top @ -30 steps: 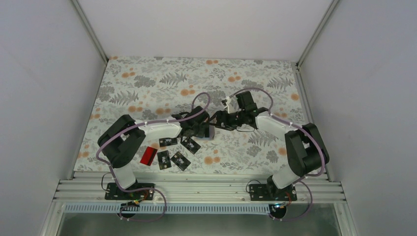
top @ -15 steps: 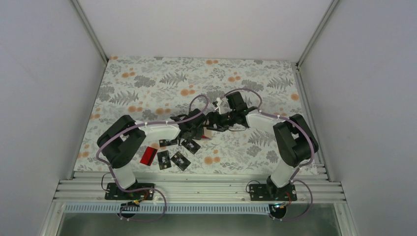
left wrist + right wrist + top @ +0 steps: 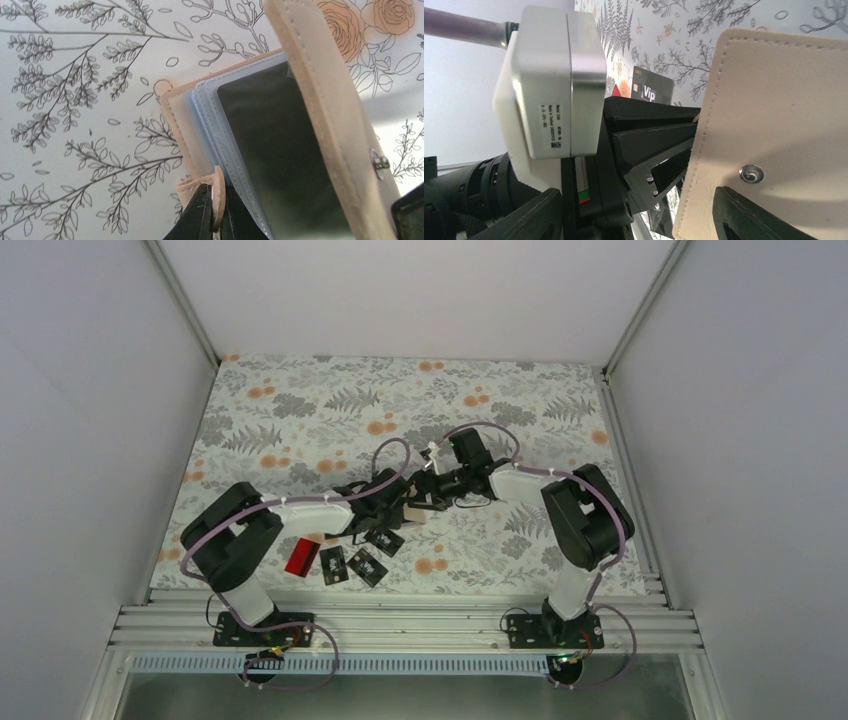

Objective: Put the credit cards into the card holder

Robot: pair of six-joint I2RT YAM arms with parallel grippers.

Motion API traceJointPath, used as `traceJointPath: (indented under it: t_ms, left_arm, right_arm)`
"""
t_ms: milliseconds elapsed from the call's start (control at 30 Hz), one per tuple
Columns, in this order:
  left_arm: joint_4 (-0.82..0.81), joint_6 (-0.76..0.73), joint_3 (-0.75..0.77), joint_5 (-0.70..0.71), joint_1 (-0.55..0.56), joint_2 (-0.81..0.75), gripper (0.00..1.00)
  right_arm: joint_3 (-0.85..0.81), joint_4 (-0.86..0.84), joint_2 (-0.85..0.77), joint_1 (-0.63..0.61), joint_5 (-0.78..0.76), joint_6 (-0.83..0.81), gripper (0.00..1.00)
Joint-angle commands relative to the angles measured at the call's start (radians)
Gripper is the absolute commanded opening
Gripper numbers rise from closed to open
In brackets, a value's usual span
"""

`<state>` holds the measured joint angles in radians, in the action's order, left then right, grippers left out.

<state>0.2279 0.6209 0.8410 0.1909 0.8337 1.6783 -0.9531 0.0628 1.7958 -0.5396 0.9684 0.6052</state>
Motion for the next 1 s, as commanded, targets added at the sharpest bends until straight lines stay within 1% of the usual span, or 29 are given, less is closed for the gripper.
traceJointPath:
  t_ms: [0,33,133,233,367,467,567,667,767,800,867,900,967]
  left_arm:
    - [-0.081,0.067,-0.070,-0.040,0.002,-0.077,0.03]
    - [-0.105,0.081,-0.097,-0.045,-0.003,-0.091,0.03]
    - [-0.190,0.122,-0.187,-0.071,-0.022,-0.129,0.03]
    - [-0.256,0.144,-0.243,-0.090,-0.030,-0.161,0.04]
    - [-0.286,0.143,-0.264,-0.094,-0.033,-0.160,0.03]
    - [-0.289,0.141,-0.266,-0.088,-0.034,-0.153,0.03]
    - [-0.309,0.132,-0.273,-0.087,-0.035,-0.150,0.03]
    - [-0.334,0.110,-0.274,-0.098,-0.035,-0.144,0.03]
    - [-0.357,0.083,-0.264,-0.115,-0.036,-0.132,0.03]
    - [-0.364,0.074,-0.260,-0.121,-0.036,-0.128,0.03]
    - [-0.376,0.057,-0.249,-0.130,-0.036,-0.119,0.03]
    - [-0.383,0.045,-0.244,-0.136,-0.035,-0.116,0.03]
    - [-0.393,0.031,-0.232,-0.145,-0.036,-0.105,0.03]
  right_arm:
    - [0.003,0.027,0.033,-0.012,-0.128,-0.001,0.75]
    - [0.004,0.029,0.031,-0.011,-0.127,-0.003,0.75]
    - [0.007,0.031,0.027,-0.012,-0.123,-0.008,0.70]
    - [0.013,0.030,0.025,-0.011,-0.114,-0.016,0.69]
    - [0.025,0.008,0.013,0.017,-0.059,-0.016,0.67]
    - [0.024,0.001,-0.007,0.049,-0.012,-0.027,0.69]
    - [0.015,0.023,-0.025,0.076,-0.008,-0.057,0.70]
    - [0.017,0.017,-0.018,0.088,-0.005,-0.067,0.66]
    - [0.019,-0.008,0.020,0.089,-0.005,-0.063,0.59]
    - [0.020,-0.020,0.031,0.089,0.002,-0.058,0.54]
    - [0.028,-0.045,0.041,0.089,0.022,-0.044,0.39]
    - [0.031,-0.051,0.040,0.087,0.025,-0.042,0.34]
    - [0.039,-0.053,0.039,0.087,0.023,-0.046,0.27]
